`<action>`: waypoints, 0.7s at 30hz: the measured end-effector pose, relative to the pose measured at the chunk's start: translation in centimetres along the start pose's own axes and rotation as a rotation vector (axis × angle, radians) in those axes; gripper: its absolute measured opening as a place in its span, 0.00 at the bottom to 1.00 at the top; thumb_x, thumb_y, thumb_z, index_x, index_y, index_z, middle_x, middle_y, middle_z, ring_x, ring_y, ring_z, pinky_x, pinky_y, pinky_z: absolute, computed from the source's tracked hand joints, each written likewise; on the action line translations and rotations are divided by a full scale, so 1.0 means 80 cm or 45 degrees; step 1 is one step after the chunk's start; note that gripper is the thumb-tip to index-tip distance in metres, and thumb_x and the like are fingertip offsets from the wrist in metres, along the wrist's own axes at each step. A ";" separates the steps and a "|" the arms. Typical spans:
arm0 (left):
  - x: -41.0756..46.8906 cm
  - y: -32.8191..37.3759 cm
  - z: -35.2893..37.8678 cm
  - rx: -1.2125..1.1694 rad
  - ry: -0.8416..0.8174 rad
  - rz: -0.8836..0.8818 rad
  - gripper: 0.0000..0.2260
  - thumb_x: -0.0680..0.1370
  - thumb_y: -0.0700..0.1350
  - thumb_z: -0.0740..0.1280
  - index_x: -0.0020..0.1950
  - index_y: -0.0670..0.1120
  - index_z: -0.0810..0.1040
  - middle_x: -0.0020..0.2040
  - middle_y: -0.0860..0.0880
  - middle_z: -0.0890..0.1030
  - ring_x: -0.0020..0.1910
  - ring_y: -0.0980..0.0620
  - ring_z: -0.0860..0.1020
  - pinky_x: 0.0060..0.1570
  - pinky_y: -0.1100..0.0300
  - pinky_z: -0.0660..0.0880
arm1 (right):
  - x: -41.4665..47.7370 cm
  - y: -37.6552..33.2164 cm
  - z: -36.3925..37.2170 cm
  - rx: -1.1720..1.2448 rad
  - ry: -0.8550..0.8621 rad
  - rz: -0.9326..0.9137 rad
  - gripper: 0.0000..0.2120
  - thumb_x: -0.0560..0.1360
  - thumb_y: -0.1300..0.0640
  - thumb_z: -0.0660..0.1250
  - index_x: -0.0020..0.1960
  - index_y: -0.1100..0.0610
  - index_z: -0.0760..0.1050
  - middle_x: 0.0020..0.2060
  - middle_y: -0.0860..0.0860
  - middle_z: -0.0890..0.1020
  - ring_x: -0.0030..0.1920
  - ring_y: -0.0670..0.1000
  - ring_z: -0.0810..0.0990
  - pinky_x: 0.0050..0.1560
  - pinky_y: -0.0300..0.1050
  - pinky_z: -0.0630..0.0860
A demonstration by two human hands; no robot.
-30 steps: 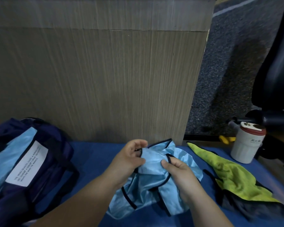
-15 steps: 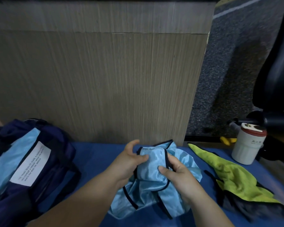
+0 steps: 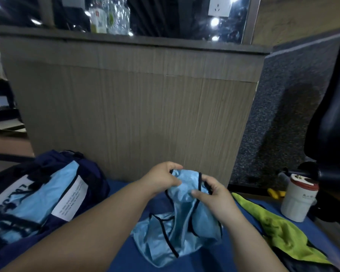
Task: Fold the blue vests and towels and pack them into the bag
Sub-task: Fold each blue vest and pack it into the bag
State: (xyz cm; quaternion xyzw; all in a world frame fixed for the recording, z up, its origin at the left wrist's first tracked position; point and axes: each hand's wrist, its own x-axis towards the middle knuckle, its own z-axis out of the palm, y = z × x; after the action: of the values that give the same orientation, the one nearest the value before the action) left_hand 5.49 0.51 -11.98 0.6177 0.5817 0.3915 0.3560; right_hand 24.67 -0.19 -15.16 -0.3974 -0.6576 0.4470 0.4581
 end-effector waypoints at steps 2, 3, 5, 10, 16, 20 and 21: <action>0.001 0.016 -0.020 0.185 0.073 0.011 0.17 0.72 0.37 0.71 0.59 0.48 0.79 0.53 0.49 0.83 0.51 0.51 0.81 0.54 0.56 0.79 | 0.009 -0.023 0.000 -0.029 0.026 -0.046 0.21 0.70 0.65 0.75 0.56 0.45 0.78 0.50 0.43 0.84 0.54 0.46 0.82 0.50 0.37 0.79; -0.001 0.026 -0.031 0.278 0.124 0.028 0.13 0.72 0.39 0.71 0.55 0.48 0.80 0.50 0.50 0.83 0.48 0.52 0.82 0.48 0.59 0.78 | 0.012 -0.036 -0.002 -0.059 0.031 -0.061 0.23 0.70 0.65 0.76 0.57 0.44 0.77 0.53 0.42 0.82 0.55 0.45 0.81 0.53 0.40 0.79; -0.007 0.050 -0.057 0.467 0.257 0.071 0.05 0.72 0.41 0.70 0.45 0.51 0.79 0.45 0.51 0.82 0.45 0.52 0.81 0.41 0.63 0.74 | 0.019 -0.063 -0.009 -0.101 0.046 -0.078 0.29 0.70 0.66 0.75 0.60 0.38 0.74 0.58 0.44 0.79 0.55 0.48 0.81 0.57 0.49 0.80; -0.028 0.111 -0.134 0.622 0.541 0.128 0.04 0.75 0.43 0.66 0.40 0.51 0.77 0.43 0.52 0.80 0.44 0.51 0.78 0.39 0.62 0.69 | 0.033 -0.142 -0.039 -0.126 0.087 -0.160 0.36 0.61 0.59 0.69 0.64 0.32 0.68 0.67 0.49 0.73 0.57 0.63 0.79 0.58 0.62 0.76; -0.060 0.183 -0.236 0.652 0.825 0.215 0.04 0.76 0.48 0.66 0.44 0.50 0.77 0.44 0.50 0.79 0.43 0.49 0.76 0.35 0.59 0.66 | 0.047 -0.267 -0.073 -0.173 0.197 -0.321 0.35 0.68 0.71 0.61 0.72 0.50 0.66 0.70 0.54 0.68 0.67 0.53 0.72 0.54 0.43 0.71; -0.089 0.228 -0.292 0.743 0.959 0.226 0.09 0.78 0.53 0.66 0.44 0.48 0.76 0.40 0.51 0.76 0.40 0.50 0.74 0.33 0.58 0.66 | 0.043 -0.344 -0.085 -0.377 0.273 -0.386 0.32 0.71 0.71 0.62 0.71 0.49 0.69 0.64 0.54 0.73 0.59 0.53 0.76 0.55 0.48 0.75; -0.096 0.237 -0.304 0.758 0.990 0.224 0.09 0.78 0.53 0.66 0.44 0.48 0.76 0.41 0.50 0.77 0.40 0.50 0.75 0.34 0.58 0.66 | 0.040 -0.361 -0.086 -0.403 0.279 -0.394 0.31 0.70 0.69 0.64 0.70 0.49 0.70 0.63 0.54 0.75 0.57 0.53 0.77 0.53 0.47 0.76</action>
State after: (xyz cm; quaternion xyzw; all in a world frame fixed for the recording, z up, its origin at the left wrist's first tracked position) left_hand -8.17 -8.81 15.14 0.5477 0.7036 0.4382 -0.1136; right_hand 27.17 -3.91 14.37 -0.4049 -0.7188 0.2170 0.5219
